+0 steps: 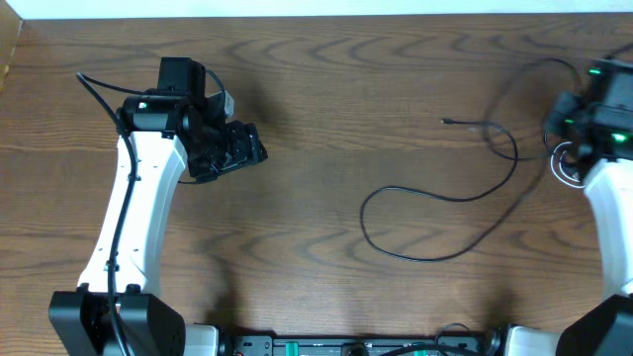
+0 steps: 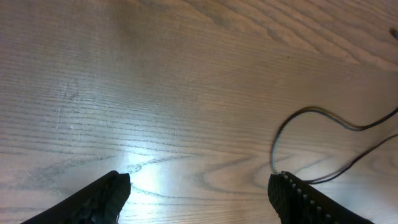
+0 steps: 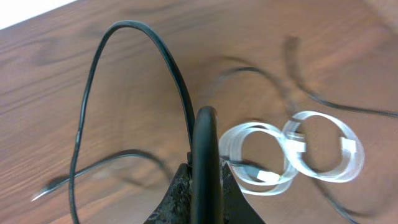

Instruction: Untangle cables

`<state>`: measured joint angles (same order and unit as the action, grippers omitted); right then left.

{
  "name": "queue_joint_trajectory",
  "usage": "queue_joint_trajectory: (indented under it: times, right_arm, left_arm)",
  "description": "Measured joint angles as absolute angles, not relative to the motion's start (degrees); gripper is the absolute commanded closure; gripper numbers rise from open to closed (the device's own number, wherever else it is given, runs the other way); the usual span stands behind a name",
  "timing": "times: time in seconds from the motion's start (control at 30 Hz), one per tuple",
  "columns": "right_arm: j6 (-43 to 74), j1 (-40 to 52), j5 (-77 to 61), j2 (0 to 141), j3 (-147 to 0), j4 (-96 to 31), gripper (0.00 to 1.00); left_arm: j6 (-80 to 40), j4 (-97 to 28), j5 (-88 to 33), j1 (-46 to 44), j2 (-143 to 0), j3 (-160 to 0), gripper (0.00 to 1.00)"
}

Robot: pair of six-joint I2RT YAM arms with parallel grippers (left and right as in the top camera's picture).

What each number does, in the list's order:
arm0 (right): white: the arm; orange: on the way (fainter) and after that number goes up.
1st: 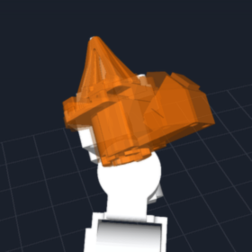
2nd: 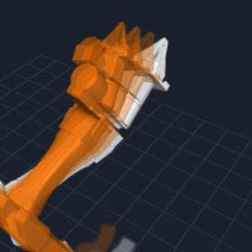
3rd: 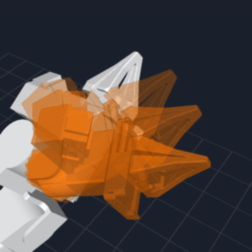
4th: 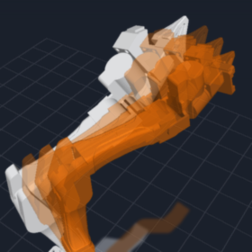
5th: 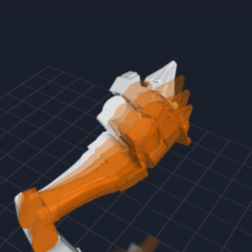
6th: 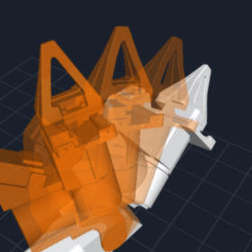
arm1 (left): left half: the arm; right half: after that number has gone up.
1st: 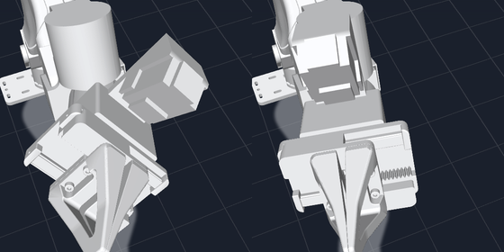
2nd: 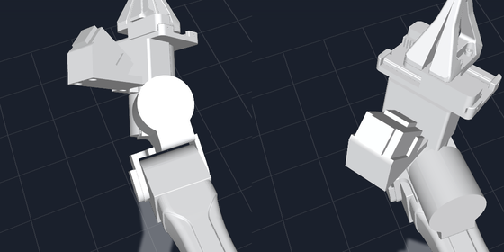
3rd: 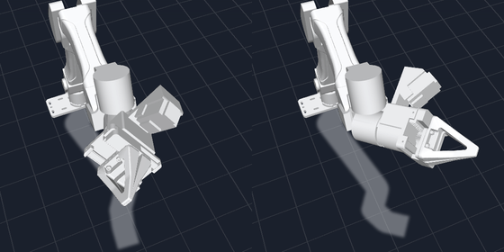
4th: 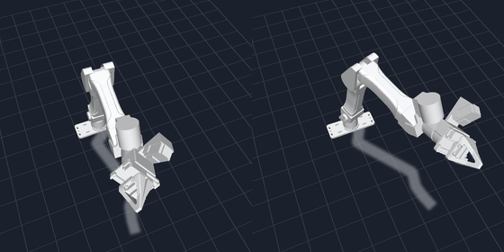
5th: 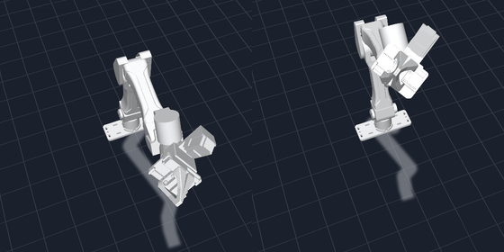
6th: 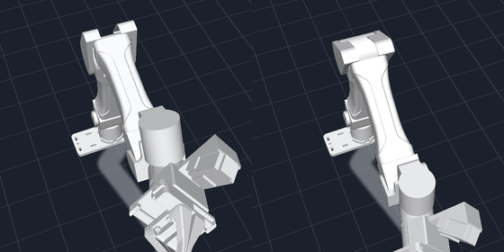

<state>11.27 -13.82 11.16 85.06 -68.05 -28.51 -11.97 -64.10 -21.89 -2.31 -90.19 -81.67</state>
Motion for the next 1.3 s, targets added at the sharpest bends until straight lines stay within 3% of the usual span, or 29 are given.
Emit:
queue_joint_trajectory:
  times: [0.33, 0.4, 0.47, 0.63, 0.7, 1.0, 1.3]
  right_arm:
    - [11.7, -27.0, 12.4, 85.1, -68.0, -23.4, 0.98]
    - [11.9, -28.9, 12.6, 85.1, -68.0, -22.5, 0.94]
    - [12.3, -30.5, 12.8, 85.1, -68.0, -22.2, 0.85]
    - [13.0, -32.6, 12.2, 85.1, -68.0, -21.3, 0.40]
    - [12.8, -32.9, 10.3, 85.1, -68.0, -21.2, 0.30]
    - [12.8, -28.2, -7.9, 85.1, -68.0, -37.8, 0.19]
    - [12.6, -18.6, -11.8, 85.1, -67.4, -51.8, 0.14]
  left_arm:
    - [-12.0, -64.1, -21.9, -2.3, -90.2, -81.7, 0.23]
    - [-12.0, -64.1, -21.9, -2.3, -90.2, -81.7, 0.23]
    - [-12.0, -64.1, -21.9, -2.3, -90.2, -81.7, 0.23]
    - [-12.0, -64.2, -21.9, -2.3, -90.2, -81.7, 0.23]
    - [-12.0, -64.2, -21.9, -2.3, -90.2, -81.7, 0.23]
    - [-12.0, -64.3, -21.9, -2.3, -90.2, -81.7, 0.23]
    - [-12.0, -64.3, -21.9, -2.3, -90.2, -81.7, 0.23]
